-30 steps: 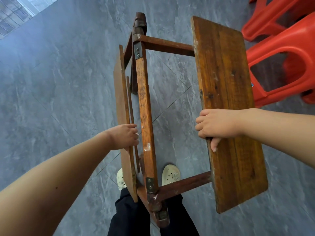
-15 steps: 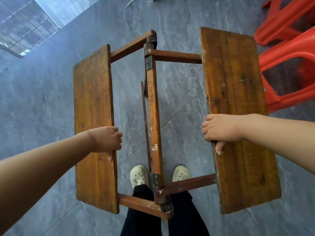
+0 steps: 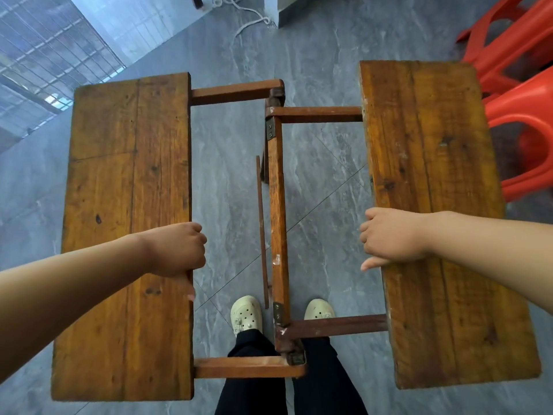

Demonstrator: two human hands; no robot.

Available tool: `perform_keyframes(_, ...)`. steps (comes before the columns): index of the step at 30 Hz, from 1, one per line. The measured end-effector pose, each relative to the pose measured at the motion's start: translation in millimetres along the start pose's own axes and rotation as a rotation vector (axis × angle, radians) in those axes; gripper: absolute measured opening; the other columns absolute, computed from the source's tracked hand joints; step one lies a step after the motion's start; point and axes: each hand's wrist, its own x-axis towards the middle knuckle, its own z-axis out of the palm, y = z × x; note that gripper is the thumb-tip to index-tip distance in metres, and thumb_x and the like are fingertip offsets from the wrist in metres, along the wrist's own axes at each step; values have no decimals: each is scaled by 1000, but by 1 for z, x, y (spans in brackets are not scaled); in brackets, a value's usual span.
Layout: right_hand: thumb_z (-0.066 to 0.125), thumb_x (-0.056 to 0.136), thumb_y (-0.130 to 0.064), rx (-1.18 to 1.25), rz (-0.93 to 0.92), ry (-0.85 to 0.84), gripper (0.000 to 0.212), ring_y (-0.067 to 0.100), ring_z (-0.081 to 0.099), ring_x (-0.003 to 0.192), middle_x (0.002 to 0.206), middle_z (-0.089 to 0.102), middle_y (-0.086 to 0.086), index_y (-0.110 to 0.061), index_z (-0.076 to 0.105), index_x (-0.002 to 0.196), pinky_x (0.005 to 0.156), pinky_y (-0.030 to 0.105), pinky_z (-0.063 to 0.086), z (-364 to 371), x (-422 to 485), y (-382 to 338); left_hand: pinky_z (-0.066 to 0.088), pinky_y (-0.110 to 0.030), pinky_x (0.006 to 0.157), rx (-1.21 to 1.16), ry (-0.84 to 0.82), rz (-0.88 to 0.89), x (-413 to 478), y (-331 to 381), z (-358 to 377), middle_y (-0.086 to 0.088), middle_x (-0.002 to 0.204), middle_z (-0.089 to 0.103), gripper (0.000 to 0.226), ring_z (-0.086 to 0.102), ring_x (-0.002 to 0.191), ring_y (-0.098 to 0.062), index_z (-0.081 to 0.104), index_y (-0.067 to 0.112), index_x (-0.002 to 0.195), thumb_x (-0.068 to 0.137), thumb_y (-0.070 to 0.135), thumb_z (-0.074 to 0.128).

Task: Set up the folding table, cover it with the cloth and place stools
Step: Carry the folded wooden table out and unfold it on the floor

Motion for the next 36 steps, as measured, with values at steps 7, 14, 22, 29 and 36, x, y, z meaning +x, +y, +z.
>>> perform_keyframes(7,28,94,-33,-49,165,450,58,15,39,41,41,42,-4,-18,42,41,58,29,32,9,-12,-3,26,-26,52,20,487,-204,-4,10,18,3,35,26,60,25,37,-15,35,19,35,90,42,30)
perform_keyframes(14,29,94,-31,-38,103,589,58,17,40,40,40,44,-2,-16,45,40,61,29,29,-4,19,-19,29,-25,53,20,622,-139,18,26,-18,3,37,26,50,28,35,-14,32,18,38,84,35,38)
perform_keyframes(22,30,92,-30,-68,81,586,56,17,40,38,40,45,-2,-16,47,40,61,29,34,-5,22,-7,31,-27,51,19,608,-221,-1,20,0,2,35,35,50,25,37,-15,41,18,36,83,32,39)
perform_keyframes(29,37,88,-32,-78,123,598,50,15,25,44,43,48,-5,-19,52,42,57,26,35,19,11,-16,32,-27,51,19,623,-277,0,43,17,2,38,22,49,23,38,-15,33,17,35,81,33,41)
perform_keyframes(36,33,90,-32,-78,139,587,52,14,26,43,48,30,-7,-20,49,42,58,27,26,1,34,-27,29,-25,53,-6,628,-249,9,43,6,3,39,24,48,27,37,-15,36,19,39,85,33,38)
